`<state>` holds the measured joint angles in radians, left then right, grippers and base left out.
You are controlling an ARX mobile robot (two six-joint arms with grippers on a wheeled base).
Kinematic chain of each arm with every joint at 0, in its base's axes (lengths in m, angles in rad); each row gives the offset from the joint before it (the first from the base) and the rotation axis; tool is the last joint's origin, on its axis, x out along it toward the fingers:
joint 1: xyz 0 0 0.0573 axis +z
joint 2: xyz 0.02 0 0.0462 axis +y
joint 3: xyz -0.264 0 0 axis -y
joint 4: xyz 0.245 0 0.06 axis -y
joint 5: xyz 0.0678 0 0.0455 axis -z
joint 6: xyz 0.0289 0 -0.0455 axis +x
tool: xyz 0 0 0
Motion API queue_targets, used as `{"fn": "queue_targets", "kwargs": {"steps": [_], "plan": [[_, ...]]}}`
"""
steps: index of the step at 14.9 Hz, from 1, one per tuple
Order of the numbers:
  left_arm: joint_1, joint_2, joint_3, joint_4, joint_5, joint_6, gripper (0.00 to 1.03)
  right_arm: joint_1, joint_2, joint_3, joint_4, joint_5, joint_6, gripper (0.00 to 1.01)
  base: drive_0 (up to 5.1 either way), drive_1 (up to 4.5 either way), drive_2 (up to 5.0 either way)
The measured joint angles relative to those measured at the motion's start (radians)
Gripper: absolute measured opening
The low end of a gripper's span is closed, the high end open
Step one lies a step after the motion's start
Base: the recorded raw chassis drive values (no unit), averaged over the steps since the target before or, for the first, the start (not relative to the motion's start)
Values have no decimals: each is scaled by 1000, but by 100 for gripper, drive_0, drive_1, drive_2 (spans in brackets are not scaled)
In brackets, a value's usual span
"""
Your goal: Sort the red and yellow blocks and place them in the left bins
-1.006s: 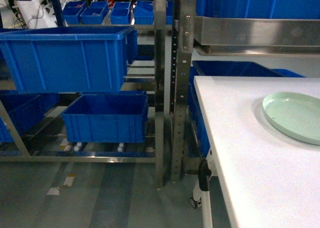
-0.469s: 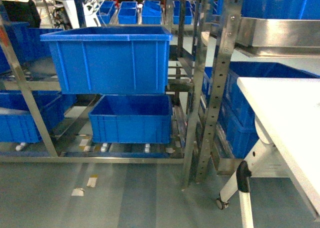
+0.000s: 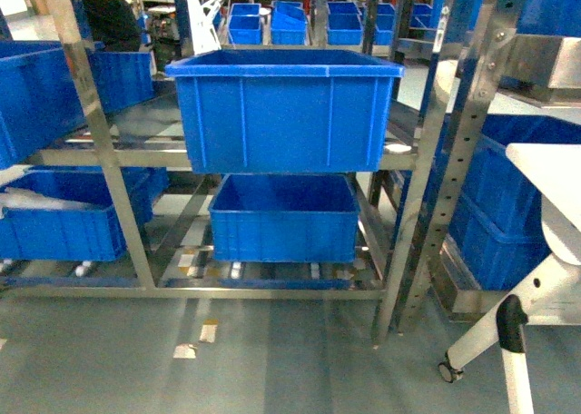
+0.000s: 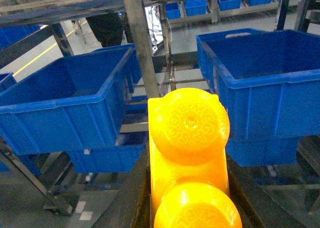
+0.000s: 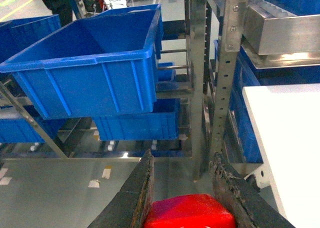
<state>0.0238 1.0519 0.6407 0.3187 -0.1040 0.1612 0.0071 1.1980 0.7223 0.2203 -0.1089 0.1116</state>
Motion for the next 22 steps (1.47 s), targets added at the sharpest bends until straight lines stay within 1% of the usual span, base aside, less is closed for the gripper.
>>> {"fn": "queue_targets", "kwargs": {"steps": [7, 11, 20, 22], "plan": [[-3, 0, 0, 0, 7, 0, 27, -1, 0, 0, -2, 3, 0, 28, -492, 254, 254], [2, 0, 0, 2, 0, 0, 27, 1, 0, 0, -2, 0, 0, 28, -492, 254, 254], [1, 4, -3, 1, 3, -1, 27, 5, 4, 0, 0, 0, 0, 28, -478, 360, 111], [-2, -2, -3, 2, 3, -1, 27, 6, -1, 0, 1, -1, 0, 28, -3, 163, -170]]}}
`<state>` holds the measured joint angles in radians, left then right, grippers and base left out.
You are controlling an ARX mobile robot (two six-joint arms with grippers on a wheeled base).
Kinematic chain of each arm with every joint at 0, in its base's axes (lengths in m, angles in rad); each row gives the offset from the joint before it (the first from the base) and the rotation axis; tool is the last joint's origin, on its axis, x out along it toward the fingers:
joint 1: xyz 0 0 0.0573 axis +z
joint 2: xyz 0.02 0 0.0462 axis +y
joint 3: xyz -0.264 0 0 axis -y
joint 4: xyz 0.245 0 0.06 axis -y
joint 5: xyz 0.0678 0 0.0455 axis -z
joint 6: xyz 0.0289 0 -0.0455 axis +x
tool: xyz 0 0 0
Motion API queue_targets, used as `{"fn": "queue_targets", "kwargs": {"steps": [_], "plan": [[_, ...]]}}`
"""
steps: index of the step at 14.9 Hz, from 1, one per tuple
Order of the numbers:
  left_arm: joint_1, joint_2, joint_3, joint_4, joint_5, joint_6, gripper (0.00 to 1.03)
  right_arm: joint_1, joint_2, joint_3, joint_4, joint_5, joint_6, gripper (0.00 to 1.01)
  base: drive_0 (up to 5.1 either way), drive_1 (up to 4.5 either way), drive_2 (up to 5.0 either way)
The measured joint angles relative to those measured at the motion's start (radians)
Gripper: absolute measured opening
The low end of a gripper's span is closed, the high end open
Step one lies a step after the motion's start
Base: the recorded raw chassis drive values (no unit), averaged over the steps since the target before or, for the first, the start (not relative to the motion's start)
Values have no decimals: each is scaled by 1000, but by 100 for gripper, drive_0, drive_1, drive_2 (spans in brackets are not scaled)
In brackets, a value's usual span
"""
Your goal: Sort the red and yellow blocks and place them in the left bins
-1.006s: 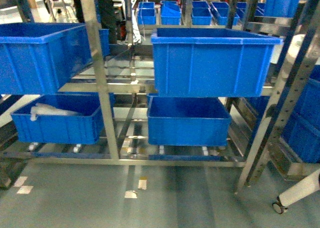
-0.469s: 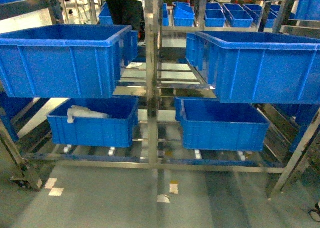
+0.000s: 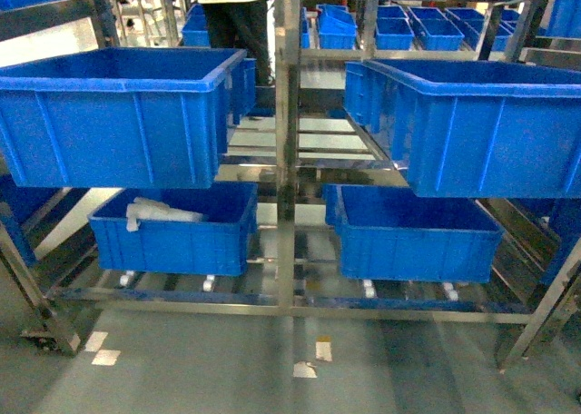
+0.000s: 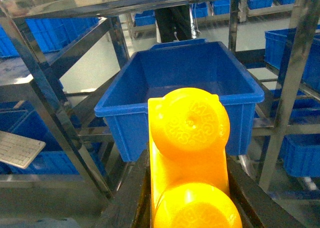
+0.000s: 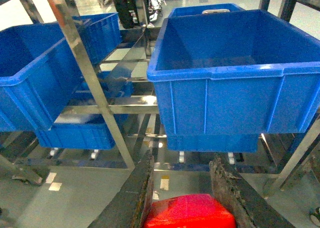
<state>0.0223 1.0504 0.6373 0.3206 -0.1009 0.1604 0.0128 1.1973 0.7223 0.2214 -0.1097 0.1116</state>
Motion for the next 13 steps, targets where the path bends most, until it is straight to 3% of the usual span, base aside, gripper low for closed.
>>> {"fn": "queue_targets", "kwargs": {"steps": [13], "plan": [[1, 2, 0, -4, -1, 0, 27, 0, -1, 0, 0, 0, 0, 28, 7, 423, -409]]}}
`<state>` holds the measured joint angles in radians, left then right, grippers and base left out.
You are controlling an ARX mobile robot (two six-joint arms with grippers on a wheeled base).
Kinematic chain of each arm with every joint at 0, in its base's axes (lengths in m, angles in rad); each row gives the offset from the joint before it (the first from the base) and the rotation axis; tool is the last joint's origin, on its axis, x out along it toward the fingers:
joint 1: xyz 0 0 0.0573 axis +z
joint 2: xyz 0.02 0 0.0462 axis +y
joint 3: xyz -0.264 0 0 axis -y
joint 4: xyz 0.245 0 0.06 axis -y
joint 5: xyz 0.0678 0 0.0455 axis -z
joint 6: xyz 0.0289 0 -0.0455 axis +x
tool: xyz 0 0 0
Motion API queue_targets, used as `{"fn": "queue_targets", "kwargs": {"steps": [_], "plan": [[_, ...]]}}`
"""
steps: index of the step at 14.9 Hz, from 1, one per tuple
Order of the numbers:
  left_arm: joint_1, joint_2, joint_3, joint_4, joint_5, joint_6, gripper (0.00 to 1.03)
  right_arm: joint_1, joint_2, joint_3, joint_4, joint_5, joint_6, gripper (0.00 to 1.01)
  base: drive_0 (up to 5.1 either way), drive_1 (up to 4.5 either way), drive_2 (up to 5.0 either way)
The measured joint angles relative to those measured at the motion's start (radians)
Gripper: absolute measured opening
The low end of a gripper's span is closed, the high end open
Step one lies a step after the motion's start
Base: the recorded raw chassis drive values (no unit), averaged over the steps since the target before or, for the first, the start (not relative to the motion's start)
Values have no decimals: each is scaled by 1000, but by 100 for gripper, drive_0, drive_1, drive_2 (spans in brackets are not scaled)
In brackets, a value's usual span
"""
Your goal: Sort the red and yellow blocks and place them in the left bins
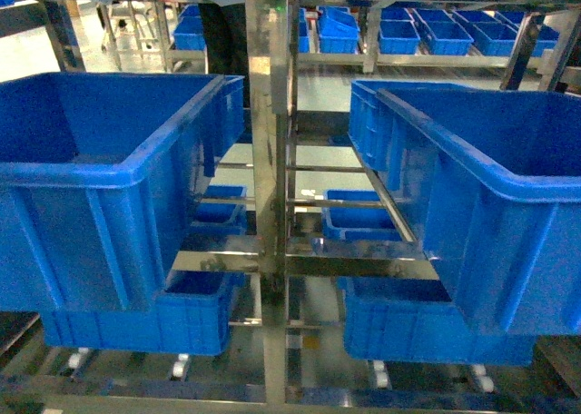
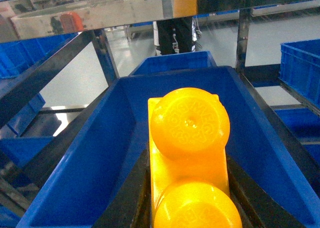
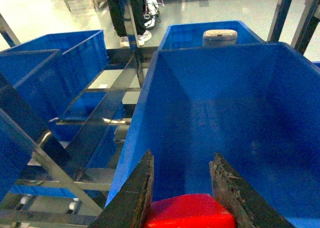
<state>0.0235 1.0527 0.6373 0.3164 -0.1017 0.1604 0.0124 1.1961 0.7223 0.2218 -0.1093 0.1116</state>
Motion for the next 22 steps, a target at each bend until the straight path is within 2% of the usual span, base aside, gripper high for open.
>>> {"fn": "queue_targets", "kwargs": {"steps": [8, 9, 10, 11, 12, 14, 15, 18, 20, 21, 22], "plan": [[0, 5, -2, 3, 1, 0, 27, 0, 6, 0, -2, 0, 0, 28, 0, 0, 0], [0, 5, -2, 3, 1, 0, 27, -2, 6, 1, -15, -12, 3, 28, 0, 0, 0], [0, 5, -2, 3, 0, 0, 27, -14, 35, 18, -36, -53, 34, 28, 0, 0, 0], [0, 5, -2, 3, 1, 0, 27, -20, 98, 67, -69, -63, 54, 28, 0, 0, 0], [0, 5, -2, 2, 1, 0, 27, -20, 167, 116, -89, -66, 57, 28, 0, 0, 0], [0, 5, -2, 3, 1, 0, 27, -34, 340, 251, -142, -101, 56, 28, 0, 0, 0], [0, 5, -2, 3, 1, 0, 27, -48, 426, 306, -142, -95, 50, 28, 0, 0, 0], [0, 5, -2, 3, 1, 0, 27, -116, 653, 427, -150, -37, -27, 28, 0, 0, 0], [0, 5, -2, 3, 1, 0, 27, -131, 787, 517, -114, -13, -31, 28, 0, 0, 0], [0, 5, -2, 3, 1, 0, 27, -116, 887, 594, -7, 40, -69, 28, 0, 0, 0], [0, 5, -2, 3, 1, 0, 27, -116, 920, 618, 37, 59, -114, 28, 0, 0, 0]]}}
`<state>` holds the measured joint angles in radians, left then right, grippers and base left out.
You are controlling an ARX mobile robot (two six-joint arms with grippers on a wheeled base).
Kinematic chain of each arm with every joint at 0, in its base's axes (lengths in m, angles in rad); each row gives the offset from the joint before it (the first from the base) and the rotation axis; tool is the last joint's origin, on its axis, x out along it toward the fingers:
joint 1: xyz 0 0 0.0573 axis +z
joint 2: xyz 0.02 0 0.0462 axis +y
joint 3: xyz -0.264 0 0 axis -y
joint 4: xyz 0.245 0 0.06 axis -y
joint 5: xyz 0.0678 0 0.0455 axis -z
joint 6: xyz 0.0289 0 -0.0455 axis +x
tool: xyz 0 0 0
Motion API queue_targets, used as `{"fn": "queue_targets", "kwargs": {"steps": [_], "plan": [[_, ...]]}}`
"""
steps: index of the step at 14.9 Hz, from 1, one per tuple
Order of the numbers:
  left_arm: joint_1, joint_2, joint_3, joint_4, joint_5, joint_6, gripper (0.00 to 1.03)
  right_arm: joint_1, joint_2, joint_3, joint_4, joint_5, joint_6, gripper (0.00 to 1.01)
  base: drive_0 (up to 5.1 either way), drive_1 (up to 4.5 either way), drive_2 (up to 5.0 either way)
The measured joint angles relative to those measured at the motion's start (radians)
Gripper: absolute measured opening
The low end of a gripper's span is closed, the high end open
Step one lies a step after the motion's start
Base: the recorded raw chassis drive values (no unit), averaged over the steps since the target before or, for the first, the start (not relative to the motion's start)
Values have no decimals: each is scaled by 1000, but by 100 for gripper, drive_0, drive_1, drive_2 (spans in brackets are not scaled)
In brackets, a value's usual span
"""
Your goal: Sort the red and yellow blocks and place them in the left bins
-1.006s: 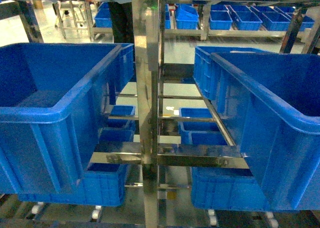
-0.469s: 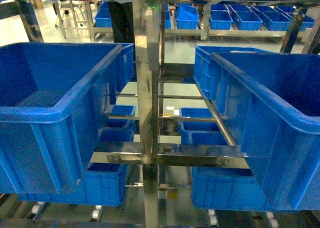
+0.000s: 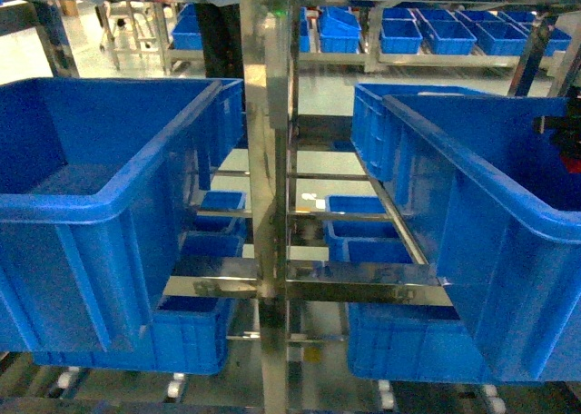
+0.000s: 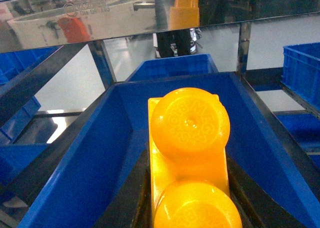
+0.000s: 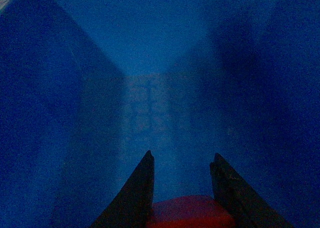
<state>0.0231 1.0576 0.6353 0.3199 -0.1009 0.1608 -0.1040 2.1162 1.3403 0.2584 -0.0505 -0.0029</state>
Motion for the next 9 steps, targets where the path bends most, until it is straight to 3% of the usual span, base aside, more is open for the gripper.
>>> {"fn": "queue_targets", "kwargs": {"steps": [5, 9], "plan": [[0, 0, 0, 0, 0, 0, 27, -16, 78, 25, 31, -6, -53, 28, 0, 0, 0], [0, 0, 0, 0, 0, 0, 27, -38, 117, 0, 98, -10, -59, 28, 0, 0, 0]]}}
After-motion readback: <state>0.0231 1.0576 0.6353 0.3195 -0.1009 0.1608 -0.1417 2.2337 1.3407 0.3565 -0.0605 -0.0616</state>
